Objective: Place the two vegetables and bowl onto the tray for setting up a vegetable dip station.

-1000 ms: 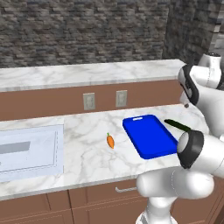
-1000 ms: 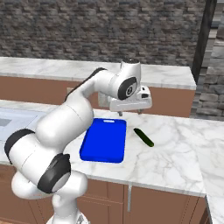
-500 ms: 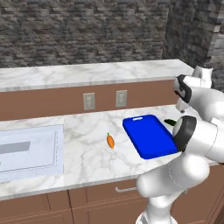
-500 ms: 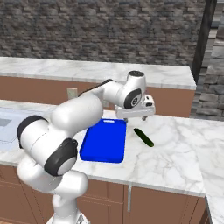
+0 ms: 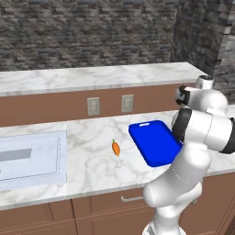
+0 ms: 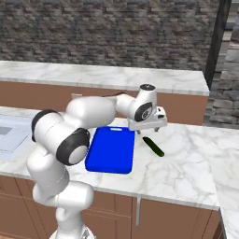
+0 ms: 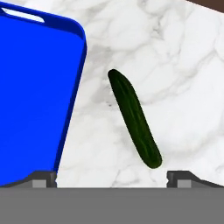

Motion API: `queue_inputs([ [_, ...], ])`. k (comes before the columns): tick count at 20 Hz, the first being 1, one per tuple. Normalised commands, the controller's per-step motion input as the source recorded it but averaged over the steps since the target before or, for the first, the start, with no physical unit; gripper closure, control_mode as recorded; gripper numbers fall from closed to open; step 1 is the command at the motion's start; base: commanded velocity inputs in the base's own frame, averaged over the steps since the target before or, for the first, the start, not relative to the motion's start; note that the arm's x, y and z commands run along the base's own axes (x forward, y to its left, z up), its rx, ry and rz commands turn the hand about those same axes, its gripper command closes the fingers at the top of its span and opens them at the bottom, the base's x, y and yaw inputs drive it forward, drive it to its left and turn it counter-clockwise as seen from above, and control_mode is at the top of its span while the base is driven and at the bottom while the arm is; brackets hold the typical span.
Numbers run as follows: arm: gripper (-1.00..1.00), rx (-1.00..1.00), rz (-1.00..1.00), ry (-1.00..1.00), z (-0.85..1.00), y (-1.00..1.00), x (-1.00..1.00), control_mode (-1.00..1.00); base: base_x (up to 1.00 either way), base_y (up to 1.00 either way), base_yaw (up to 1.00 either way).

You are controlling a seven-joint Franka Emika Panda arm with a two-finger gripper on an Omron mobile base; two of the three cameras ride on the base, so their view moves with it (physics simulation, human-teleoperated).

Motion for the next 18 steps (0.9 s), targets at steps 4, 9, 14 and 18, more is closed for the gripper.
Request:
queue_inputs([
  [4,-1.00,-0.03,0.00,0.00,-0.42,-0.06,0.32,-1.00,0.00,0.00,0.00],
  [9,-1.00,-0.01,0.00,0.00,-0.36,-0.07,0.30,-1.00,0.00,0.00,0.00],
  [14,-1.00,0.00,0.00,0.00,-0.26,-0.04,0.23,-1.00,0.00,0.00,0.00],
  [18,-1.00,0.00,0.00,0.00,-0.23,-0.08,0.19,-1.00,0.00,0.00,0.00],
])
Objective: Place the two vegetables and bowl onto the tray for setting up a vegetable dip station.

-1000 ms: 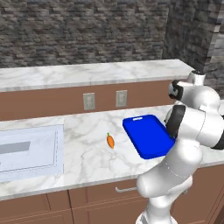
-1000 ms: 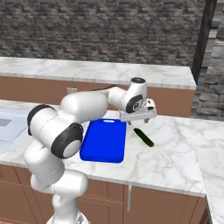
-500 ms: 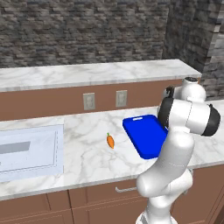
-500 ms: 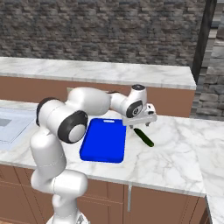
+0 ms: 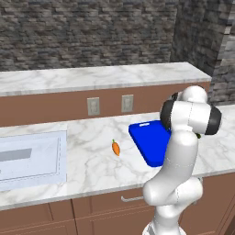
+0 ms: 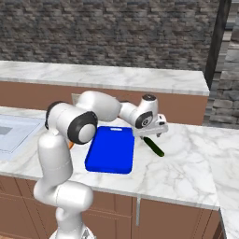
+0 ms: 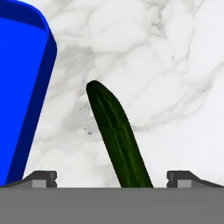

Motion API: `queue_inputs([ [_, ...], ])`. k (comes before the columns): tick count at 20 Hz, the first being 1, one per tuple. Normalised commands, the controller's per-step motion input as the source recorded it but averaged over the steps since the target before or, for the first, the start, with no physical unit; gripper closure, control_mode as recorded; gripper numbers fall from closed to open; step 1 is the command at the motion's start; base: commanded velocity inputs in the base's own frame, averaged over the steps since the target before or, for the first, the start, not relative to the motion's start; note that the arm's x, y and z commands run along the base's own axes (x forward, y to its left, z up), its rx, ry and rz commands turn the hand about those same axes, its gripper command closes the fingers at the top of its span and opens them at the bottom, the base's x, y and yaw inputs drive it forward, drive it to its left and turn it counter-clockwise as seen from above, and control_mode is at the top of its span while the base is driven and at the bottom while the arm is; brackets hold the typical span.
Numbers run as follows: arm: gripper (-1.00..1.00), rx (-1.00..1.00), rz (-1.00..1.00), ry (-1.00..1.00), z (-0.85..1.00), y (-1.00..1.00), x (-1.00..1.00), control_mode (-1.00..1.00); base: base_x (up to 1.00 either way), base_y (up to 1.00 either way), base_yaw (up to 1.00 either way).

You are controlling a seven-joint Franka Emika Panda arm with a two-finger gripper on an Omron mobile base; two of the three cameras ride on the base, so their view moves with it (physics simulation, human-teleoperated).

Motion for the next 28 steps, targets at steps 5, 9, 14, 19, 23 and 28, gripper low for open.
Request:
queue_inputs([
  [5,-1.00,0.00,0.00,0.00,-0.21,-0.08,0.07,-1.00,0.00,0.00,0.00],
  [9,-1.00,0.00,0.00,0.00,-0.18,-0.01,0.01,-1.00,0.00,0.00,0.00],
  [14,-1.00,0.00,0.00,0.01,-0.16,0.00,0.02,-1.00,0.00,0.00,0.00],
  [19,-1.00,0.00,0.02,0.01,-0.19,-0.01,0.04,-1.00,0.00,0.00,0.00],
  [23,-1.00,0.00,0.04,0.00,-0.19,-0.08,0.15,-1.00,0.00,0.00,0.00],
  [28,-1.00,0.00,0.05,0.00,-0.16,-0.13,0.18,-1.00,0.00,0.00,0.00],
])
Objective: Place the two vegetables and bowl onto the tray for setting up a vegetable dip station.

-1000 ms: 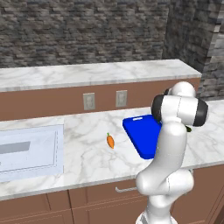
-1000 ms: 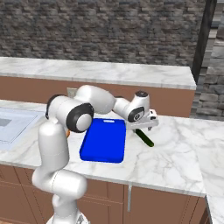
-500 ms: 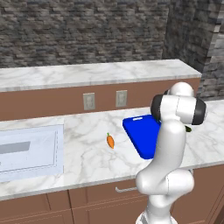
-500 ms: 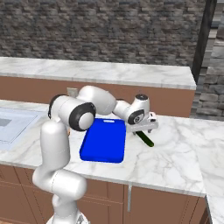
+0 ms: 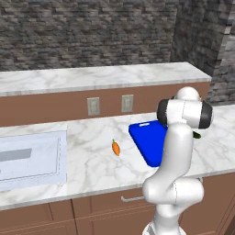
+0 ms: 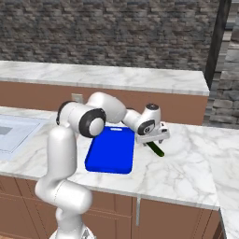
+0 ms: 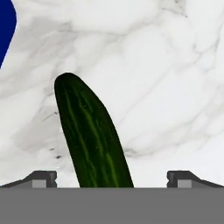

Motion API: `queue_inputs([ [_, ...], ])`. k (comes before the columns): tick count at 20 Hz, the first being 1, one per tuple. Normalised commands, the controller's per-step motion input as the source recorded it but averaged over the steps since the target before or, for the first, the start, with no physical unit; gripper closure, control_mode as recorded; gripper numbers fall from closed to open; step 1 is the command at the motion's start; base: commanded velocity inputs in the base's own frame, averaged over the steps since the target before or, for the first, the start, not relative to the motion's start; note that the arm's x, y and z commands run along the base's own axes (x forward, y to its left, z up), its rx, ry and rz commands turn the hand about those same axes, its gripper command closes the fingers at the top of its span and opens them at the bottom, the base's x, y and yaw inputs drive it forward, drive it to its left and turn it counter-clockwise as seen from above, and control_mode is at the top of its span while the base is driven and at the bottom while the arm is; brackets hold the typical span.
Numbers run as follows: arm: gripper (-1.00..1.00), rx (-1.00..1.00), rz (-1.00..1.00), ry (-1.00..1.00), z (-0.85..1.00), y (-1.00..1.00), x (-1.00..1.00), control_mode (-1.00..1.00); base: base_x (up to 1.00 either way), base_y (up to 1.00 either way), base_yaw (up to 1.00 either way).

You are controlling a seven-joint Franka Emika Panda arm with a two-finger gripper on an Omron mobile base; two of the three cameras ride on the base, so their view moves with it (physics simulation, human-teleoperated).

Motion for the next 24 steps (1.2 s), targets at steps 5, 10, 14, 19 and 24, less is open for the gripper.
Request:
queue_inputs([
  [5,-1.00,0.00,0.06,0.00,-0.15,-0.13,0.11,-1.00,0.00,0.00,0.00],
  [10,1.00,0.00,0.03,0.00,-0.11,-0.04,0.02,-1.00,0.00,0.00,0.00],
  [14,1.00,0.00,0.00,0.00,0.00,0.00,0.00,-1.00,0.00,0.00,0.00],
  [19,1.00,0.00,0.00,0.00,0.00,0.00,0.00,-1.00,0.00,0.00,0.00],
  [24,1.00,0.00,0.02,0.00,0.19,0.00,0.00,-1.00,0.00,0.00,0.00],
])
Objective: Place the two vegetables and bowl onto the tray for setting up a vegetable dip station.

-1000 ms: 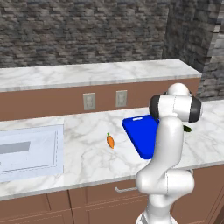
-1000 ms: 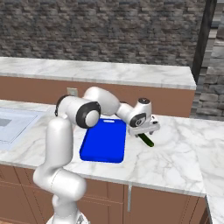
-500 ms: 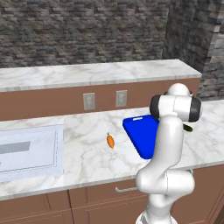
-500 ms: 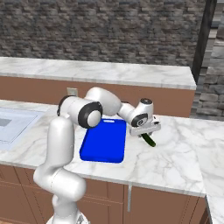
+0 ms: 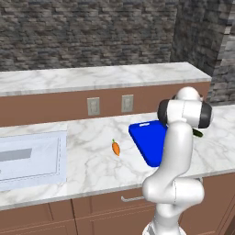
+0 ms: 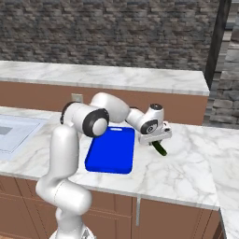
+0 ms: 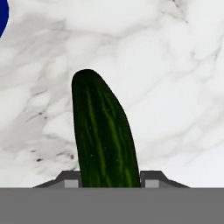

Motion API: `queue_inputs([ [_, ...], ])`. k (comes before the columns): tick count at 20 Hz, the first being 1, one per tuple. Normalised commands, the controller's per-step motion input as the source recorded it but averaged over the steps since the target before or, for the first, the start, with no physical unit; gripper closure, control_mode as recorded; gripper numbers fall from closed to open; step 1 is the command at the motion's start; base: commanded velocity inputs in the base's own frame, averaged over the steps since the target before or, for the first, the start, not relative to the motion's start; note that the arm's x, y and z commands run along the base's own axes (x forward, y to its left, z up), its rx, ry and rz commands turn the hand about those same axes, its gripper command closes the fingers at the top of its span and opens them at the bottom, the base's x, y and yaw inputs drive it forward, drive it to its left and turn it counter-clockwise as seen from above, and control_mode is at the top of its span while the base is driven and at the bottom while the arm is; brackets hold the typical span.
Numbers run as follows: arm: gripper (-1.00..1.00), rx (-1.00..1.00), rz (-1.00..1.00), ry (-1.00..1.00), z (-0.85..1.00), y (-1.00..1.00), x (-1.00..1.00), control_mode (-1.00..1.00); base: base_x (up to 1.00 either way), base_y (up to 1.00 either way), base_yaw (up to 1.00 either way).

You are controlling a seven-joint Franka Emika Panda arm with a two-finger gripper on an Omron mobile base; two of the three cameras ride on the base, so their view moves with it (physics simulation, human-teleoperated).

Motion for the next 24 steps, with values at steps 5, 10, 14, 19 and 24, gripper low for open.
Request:
queue_inputs([
  [5,1.00,0.00,0.02,0.00,0.63,0.00,0.00,-1.00,0.00,0.00,0.00],
  [10,1.00,0.00,0.03,0.01,0.61,0.00,0.00,-1.00,0.00,0.00,0.00],
  [14,1.00,-0.01,0.06,0.05,0.38,0.00,0.00,-1.00,0.00,0.00,0.00],
  [19,1.00,-0.04,0.13,0.01,0.31,0.10,-0.10,-1.00,0.00,0.00,0.00],
  [24,1.00,-0.06,0.15,0.00,0.28,0.44,-0.22,-1.00,0.00,0.00,0.00],
])
